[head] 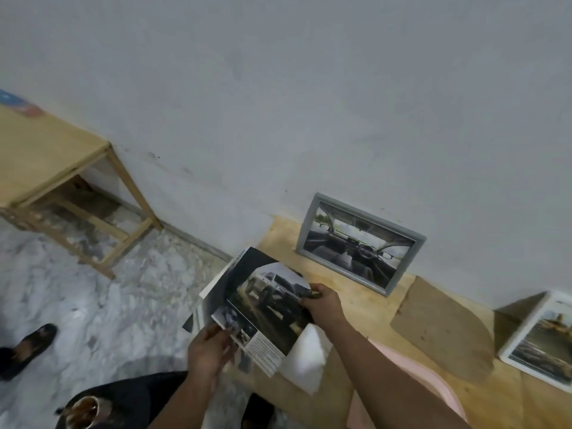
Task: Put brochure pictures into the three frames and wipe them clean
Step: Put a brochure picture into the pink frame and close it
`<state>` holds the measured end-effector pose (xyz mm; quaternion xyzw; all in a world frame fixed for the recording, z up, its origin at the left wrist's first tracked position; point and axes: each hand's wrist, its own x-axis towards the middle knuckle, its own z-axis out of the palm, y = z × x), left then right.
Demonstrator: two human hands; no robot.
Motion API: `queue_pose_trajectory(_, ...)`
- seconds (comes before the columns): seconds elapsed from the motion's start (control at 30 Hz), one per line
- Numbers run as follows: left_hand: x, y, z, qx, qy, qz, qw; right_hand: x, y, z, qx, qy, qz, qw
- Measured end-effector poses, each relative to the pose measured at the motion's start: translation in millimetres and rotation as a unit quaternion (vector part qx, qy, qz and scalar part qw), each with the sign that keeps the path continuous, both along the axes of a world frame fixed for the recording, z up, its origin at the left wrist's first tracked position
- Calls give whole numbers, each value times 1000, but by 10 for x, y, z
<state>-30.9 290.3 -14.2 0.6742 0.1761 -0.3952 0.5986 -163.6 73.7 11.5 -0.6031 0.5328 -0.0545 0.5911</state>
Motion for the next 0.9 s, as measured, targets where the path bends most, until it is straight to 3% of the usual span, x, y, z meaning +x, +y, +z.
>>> queue_pose_trajectory(0.17,401,183,-191,48,-3,-11,999,652,70,-370,-23,64,49,996)
queue_pose_trajectory(0.23,536,265,-356,134,-66,-65,987,787,99,-497,-41,82,76,993)
queue_pose_trajectory(0.33,697,401,-509,282,-229,-246,899,820,147,-596,-146,180,147,962)
queue_pose_trajectory(0.4,761,407,-579,273,-358,-314,836,702,145,-635,-219,217,146,940)
queue_pose_trajectory(0.47,781,328,-615,255,-456,-403,751,520,133,-650,-252,222,135,932)
queue_pose_trajectory(0.53,782,223,-659,233,-505,-502,662,309,139,-665,-273,269,161,910)
queue_pose_trajectory(0.63,771,126,-690,204,-506,-610,575,6,205,-740,-232,343,254,874)
queue_pose_trajectory(0.77,751,129,-745,220,-500,-665,509,-229,257,-818,-220,384,283,851)
queue_pose_trajectory(0.9,759,122,-767,218,-522,-664,489,-300,207,-842,-241,394,263,847)
